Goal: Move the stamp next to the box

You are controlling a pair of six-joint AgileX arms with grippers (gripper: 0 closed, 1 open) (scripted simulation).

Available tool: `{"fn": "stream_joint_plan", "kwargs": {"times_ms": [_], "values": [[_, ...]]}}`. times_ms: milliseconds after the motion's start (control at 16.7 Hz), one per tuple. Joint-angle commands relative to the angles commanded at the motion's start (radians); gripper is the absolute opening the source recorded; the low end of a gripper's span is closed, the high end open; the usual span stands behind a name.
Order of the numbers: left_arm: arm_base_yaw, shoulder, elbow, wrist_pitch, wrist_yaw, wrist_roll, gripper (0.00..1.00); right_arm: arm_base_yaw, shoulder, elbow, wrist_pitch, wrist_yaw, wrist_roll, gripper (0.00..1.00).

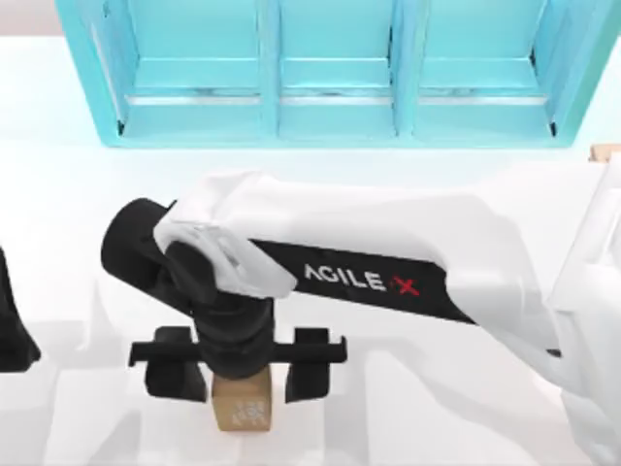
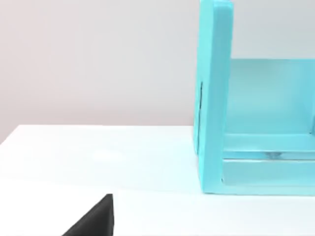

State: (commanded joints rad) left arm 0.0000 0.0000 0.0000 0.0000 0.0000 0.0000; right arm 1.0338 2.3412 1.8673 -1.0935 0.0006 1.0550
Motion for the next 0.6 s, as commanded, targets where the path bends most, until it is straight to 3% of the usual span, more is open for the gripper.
{"fn": "stream_joint_plan", "kwargs": {"times_ms": [480,600], "values": [[0.000,0.000,0.000,0.000,0.000,0.000,1.00,0.000,0.000,0.000,0.000,0.000,0.000,0.02],[0.000,0.000,0.000,0.000,0.000,0.000,1.00,0.000,0.000,0.000,0.000,0.000,0.000,0.00]]}}
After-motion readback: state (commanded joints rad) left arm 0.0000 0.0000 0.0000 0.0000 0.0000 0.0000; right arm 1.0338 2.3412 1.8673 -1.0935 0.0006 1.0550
